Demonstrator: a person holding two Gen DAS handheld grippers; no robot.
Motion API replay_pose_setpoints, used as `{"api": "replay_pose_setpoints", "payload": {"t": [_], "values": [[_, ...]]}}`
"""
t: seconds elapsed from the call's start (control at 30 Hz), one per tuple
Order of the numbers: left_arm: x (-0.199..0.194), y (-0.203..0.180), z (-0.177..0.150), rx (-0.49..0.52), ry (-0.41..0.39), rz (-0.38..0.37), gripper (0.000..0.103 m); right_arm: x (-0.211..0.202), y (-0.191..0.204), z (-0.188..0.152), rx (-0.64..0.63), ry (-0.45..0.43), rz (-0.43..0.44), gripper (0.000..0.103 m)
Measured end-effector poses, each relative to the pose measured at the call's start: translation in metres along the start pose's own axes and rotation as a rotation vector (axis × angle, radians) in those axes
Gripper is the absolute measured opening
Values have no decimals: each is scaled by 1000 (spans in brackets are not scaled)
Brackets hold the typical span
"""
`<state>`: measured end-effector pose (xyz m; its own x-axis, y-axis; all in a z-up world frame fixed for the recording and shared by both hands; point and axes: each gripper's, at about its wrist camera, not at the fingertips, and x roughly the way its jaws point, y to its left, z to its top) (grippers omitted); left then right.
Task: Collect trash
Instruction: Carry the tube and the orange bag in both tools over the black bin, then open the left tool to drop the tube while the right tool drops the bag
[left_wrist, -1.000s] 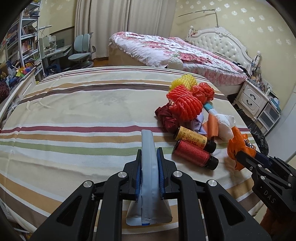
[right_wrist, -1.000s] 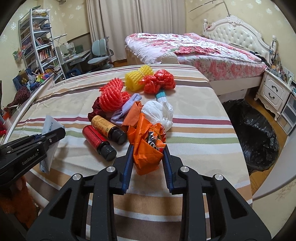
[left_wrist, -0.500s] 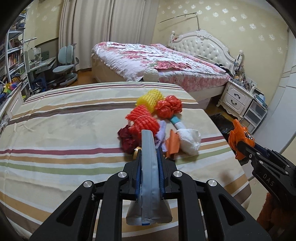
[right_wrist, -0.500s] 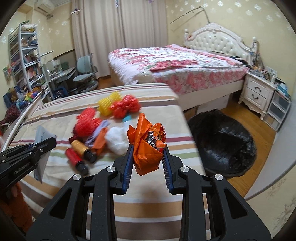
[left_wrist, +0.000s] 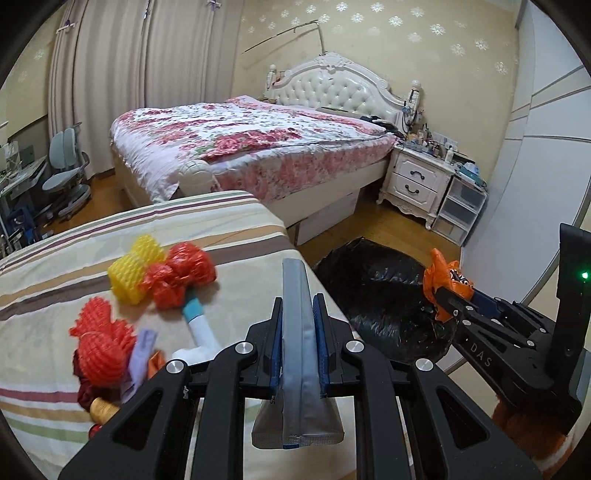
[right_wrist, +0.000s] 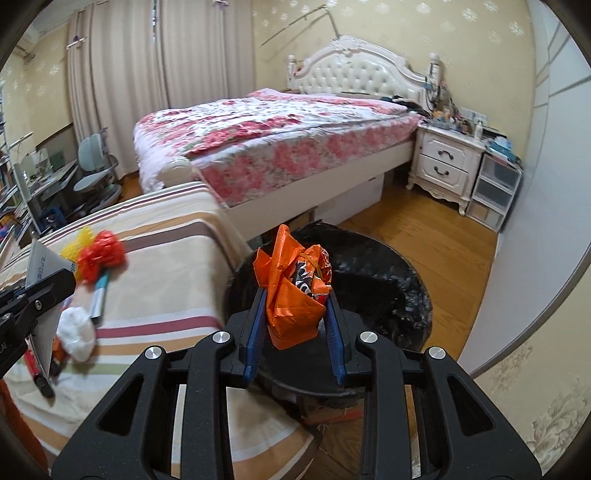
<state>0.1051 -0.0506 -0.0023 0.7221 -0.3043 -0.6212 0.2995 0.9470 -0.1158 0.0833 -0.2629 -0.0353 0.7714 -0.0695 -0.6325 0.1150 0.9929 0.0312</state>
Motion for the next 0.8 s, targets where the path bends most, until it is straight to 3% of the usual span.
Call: {"api": "replay_pose_setpoints", "payload": {"t": [0.4, 0.8], "values": [[81, -51, 10, 64, 93, -8, 16, 40, -31, 1, 47, 31, -44, 29], [102, -68, 14, 99, 124, 25, 16, 56, -48, 4, 88, 55, -52, 29]]}}
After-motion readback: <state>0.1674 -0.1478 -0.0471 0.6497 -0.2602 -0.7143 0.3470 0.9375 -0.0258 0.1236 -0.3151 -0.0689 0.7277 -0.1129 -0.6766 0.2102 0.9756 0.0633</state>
